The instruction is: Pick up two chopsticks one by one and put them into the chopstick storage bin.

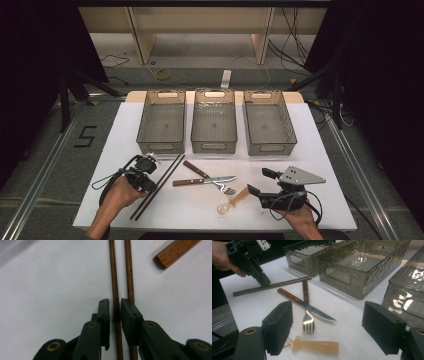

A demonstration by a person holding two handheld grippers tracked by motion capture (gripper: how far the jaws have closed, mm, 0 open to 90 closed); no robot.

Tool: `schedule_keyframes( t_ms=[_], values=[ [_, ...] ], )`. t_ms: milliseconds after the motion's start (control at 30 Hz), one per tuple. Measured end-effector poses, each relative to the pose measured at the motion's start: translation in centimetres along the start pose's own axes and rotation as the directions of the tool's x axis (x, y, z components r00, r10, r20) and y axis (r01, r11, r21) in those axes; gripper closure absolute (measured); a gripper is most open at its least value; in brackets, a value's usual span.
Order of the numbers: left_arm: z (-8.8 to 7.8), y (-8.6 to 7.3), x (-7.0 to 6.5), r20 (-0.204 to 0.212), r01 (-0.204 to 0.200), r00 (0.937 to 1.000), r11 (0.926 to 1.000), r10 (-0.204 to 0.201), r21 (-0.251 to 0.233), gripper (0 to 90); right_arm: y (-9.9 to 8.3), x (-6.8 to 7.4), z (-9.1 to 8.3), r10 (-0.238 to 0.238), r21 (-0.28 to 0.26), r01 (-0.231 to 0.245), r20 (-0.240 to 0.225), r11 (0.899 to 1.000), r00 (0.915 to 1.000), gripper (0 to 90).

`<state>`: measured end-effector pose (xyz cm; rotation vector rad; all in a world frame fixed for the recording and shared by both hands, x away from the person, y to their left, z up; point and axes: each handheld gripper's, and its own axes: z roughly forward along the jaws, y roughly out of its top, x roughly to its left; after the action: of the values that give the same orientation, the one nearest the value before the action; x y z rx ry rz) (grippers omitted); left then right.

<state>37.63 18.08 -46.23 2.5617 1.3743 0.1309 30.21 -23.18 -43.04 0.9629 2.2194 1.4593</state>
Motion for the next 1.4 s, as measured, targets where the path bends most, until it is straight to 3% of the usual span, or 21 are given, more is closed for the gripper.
schedule_keyframes(
  t_ms=[267, 600, 733, 1133, 1400],
  values=[
    [0.0, -0.1, 0.2, 0.003, 0.002, 1.0, 1.0, -0.002, -0.001, 82.5, 0.0, -0.1, 0.0, 0.005, 0.004, -0.005, 0.001, 1.0, 1.0, 25.6],
    [0.0, -0.3, 0.7, 0.04, 0.057, 0.9976, 0.9981, -0.056, -0.024, 84.4, 0.0, -0.1, 0.0, 0.002, 0.009, -0.002, 0.003, 1.0, 1.0, 25.9],
    [-0.2, -0.4, 0.8, 0.028, 0.049, 0.9985, 0.9982, -0.048, -0.035, 84.6, 0.0, -0.1, 0.1, 0.002, 0.01, -0.002, 0.002, 1.0, 1.0, 25.9],
    [-2.9, -0.5, 1.0, 0.046, 0.023, 0.9988, 0.9952, -0.018, -0.095, 84.7, 0.0, -0.1, -0.1, 0.006, 0.005, -0.006, 0.0, 1.0, 1.0, 25.9],
    [-5.3, -0.4, 1.0, 0.074, 0.011, 0.9972, 0.9824, 0.003, -0.186, 84.7, 0.0, -0.2, 0.0, 0.011, 0.003, -0.011, 0.001, 1.0, 0.9999, 25.9]
  ],
)
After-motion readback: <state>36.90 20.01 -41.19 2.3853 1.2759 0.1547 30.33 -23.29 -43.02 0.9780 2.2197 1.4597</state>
